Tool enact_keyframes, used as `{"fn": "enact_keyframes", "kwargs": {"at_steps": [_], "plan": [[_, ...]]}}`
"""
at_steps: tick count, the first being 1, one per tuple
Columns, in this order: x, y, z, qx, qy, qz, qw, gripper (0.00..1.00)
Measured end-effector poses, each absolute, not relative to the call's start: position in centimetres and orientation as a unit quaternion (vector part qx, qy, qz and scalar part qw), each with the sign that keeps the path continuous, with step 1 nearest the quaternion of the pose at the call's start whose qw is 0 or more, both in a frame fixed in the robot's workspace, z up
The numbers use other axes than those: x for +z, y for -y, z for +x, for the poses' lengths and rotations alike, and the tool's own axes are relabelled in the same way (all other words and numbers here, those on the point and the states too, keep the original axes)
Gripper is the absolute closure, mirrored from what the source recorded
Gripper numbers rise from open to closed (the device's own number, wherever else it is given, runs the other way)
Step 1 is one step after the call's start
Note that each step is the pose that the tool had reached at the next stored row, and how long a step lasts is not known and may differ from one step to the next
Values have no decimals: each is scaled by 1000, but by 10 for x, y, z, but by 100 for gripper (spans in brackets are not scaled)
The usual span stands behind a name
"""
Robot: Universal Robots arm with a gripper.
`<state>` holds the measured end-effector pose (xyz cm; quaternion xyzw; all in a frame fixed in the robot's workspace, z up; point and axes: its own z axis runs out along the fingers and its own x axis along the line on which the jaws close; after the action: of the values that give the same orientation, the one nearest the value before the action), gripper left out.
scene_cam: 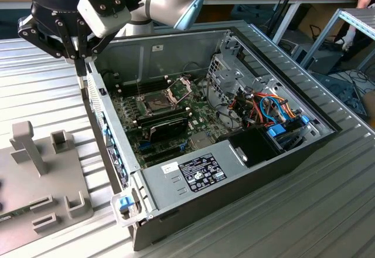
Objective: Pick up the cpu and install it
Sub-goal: 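Reach for the cpu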
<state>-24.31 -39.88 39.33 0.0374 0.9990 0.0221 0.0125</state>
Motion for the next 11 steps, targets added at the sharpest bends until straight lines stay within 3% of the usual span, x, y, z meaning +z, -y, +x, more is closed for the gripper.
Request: {"fn": "enact_keyframes", "kwargs": {"at_steps": [11], "plan": [[393, 399, -246, 22, -999, 37, 12, 89]]}}
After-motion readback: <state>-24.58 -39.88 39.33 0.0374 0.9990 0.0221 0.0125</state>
